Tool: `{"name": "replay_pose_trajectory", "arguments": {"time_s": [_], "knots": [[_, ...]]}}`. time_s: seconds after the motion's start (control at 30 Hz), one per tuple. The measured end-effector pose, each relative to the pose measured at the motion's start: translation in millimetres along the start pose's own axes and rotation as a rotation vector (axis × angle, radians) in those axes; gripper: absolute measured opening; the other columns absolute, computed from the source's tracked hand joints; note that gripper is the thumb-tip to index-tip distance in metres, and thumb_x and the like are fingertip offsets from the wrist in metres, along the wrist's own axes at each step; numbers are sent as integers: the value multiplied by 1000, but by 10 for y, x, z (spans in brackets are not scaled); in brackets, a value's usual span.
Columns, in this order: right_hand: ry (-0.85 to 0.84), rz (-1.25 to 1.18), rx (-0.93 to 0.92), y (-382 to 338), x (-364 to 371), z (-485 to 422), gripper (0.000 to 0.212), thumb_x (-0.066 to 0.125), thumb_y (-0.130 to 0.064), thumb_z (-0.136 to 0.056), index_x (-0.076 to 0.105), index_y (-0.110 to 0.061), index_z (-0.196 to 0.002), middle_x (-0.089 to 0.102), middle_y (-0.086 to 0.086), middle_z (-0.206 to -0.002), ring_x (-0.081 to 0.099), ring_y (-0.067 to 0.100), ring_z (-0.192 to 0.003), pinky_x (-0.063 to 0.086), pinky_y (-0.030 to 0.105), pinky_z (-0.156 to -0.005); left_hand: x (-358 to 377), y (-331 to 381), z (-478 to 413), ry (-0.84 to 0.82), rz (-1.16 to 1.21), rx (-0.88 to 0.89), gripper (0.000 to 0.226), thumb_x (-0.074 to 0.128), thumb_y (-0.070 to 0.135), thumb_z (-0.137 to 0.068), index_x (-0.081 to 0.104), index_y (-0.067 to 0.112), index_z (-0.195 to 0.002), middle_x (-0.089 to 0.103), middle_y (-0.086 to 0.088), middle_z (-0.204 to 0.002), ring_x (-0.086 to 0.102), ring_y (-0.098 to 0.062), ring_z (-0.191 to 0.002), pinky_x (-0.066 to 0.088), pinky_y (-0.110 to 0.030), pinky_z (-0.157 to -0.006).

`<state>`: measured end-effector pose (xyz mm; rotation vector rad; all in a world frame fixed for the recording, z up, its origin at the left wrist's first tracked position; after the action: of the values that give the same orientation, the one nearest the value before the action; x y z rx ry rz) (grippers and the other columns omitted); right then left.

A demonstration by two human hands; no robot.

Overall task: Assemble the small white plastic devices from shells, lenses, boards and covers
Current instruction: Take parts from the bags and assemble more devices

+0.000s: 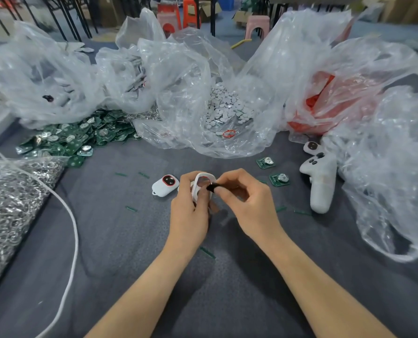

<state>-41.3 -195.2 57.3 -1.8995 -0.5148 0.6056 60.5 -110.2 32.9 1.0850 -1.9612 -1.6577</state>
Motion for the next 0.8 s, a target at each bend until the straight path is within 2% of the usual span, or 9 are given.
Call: {"name": "replay_pose_trajectory", "arguments": {"time_s": [0.1,0.2,0.3,0.37,0.43,0.5,0.6,0.73,0.8], "knots": [[53,-24,61,75,-66,-16,20,71,-7,-81,65,-26,-82,69,-3,-87,67,11,-80,51,22,-76,50,16,9,-73,52,-26,28,47,4,-96,59,29,-97,68,6,-74,67,-13,-63,50,-29,-53],[61,-75,127,138,-111,-45,27,74,-2,-78,65,-28,-75,65,1,-92,65,15,-78,52,29,-77,117,32,19,-184,176,-60,25,45,0,-96,61,19,-100,68,3,-83,69,-16,-67,49,-25,-53],[-2,-123,218,214,-103,-68,29,76,0,-75,66,-26,-67,67,-6,-85,61,11,-71,50,27,-68,138,25,21,-236,269,-97,16,48,9,-91,61,14,-99,66,3,-76,65,-16,-59,45,-22,-48],[-52,-134,269,251,-84,-67,25,77,-4,-75,67,-25,-66,68,-1,-77,56,10,-64,45,23,-61,148,14,27,-256,297,-113,20,47,15,-83,61,12,-97,64,6,-68,61,-17,-51,41,-21,-42],[-74,-128,289,259,-79,-53,21,77,-6,-75,66,-23,-69,64,6,-72,52,10,-59,42,20,-56,171,1,39,-281,316,-131,21,47,16,-81,62,12,-96,63,5,-68,60,-20,-47,41,-23,-40],[-83,-137,293,252,-72,-41,18,76,-5,-76,65,-19,-78,64,2,-73,54,11,-62,41,16,-53,191,-9,54,-308,341,-147,25,46,15,-80,64,13,-97,65,2,-74,62,-23,-48,45,-25,-42],[-113,-158,337,267,-38,-24,20,73,-3,-79,64,-17,-88,63,-2,-78,59,12,-67,40,18,-50,203,-7,61,-326,368,-150,27,44,16,-82,64,13,-101,70,0,-80,65,-24,-54,50,-25,-47],[-129,-244,422,308,-23,-2,22,68,1,-82,62,-13,-99,62,-1,-77,56,3,-53,38,18,-46,211,12,68,-324,316,-115,14,49,13,-96,61,12,-103,71,2,-77,69,-23,-57,51,-23,-50],[-150,-294,451,319,7,17,26,66,2,-83,60,-12,-105,63,3,-76,53,3,-49,36,17,-45,217,19,74,-330,313,-106,17,50,13,-94,59,15,-108,71,-3,-77,69,-26,-58,52,-24,-50]]}}
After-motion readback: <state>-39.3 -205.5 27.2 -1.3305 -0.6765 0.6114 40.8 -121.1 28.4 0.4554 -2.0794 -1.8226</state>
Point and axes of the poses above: each hand's wrist, its own z-axis away from the middle knuckle, its own x-axis out of the palm, y = z × x, the point moved 9 cm from there along -z, towards the middle knuckle
